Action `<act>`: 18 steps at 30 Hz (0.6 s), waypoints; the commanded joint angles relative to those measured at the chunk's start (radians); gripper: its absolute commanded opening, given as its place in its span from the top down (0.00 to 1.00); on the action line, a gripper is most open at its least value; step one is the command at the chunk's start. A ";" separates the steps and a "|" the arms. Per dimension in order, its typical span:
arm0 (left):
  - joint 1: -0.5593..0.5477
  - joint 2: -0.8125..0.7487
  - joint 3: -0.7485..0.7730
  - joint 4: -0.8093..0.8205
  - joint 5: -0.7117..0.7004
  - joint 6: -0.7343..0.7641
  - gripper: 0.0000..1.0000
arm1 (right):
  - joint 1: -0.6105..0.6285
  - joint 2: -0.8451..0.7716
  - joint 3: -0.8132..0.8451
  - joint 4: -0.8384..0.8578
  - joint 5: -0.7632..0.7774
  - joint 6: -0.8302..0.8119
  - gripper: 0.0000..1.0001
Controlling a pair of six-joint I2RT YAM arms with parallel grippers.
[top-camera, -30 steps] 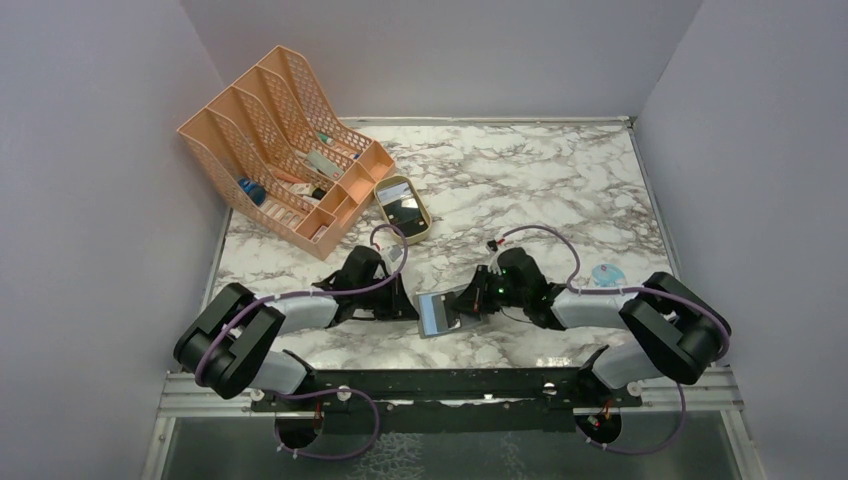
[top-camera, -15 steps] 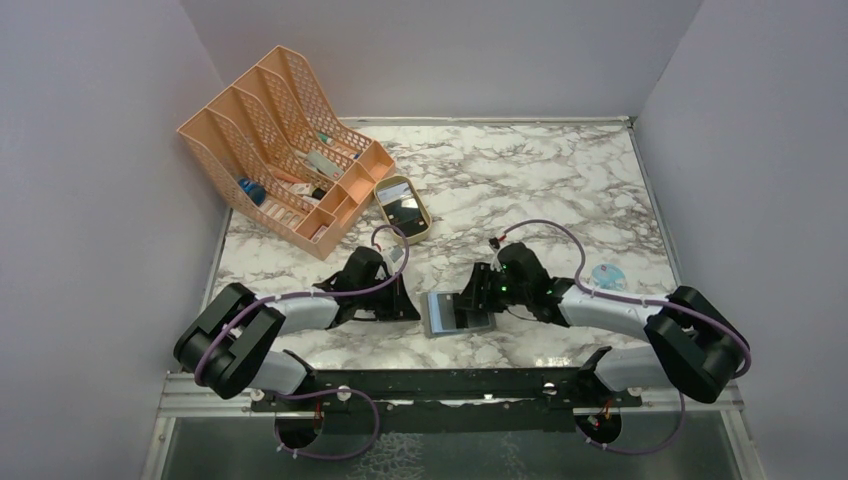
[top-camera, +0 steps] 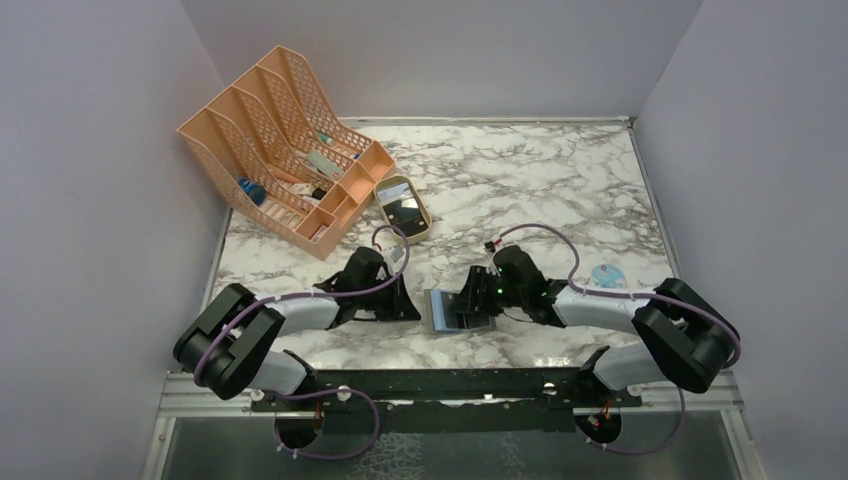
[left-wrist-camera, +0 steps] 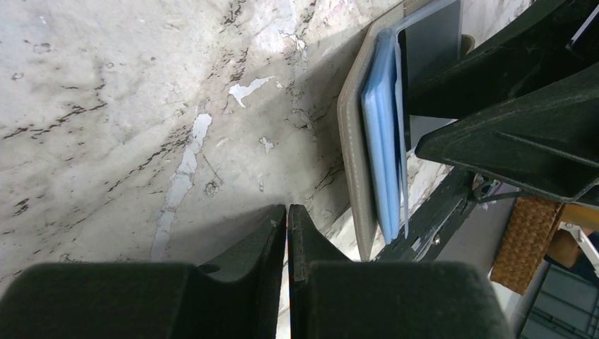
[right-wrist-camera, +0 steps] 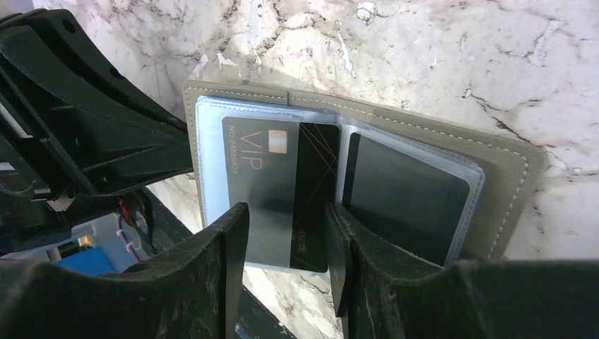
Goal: Put the credit cards into the card holder
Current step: Insert the credit card into the card holder.
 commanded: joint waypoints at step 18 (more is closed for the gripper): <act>-0.026 0.013 0.029 -0.067 -0.122 0.001 0.89 | 0.023 0.009 -0.030 0.161 -0.111 0.080 0.62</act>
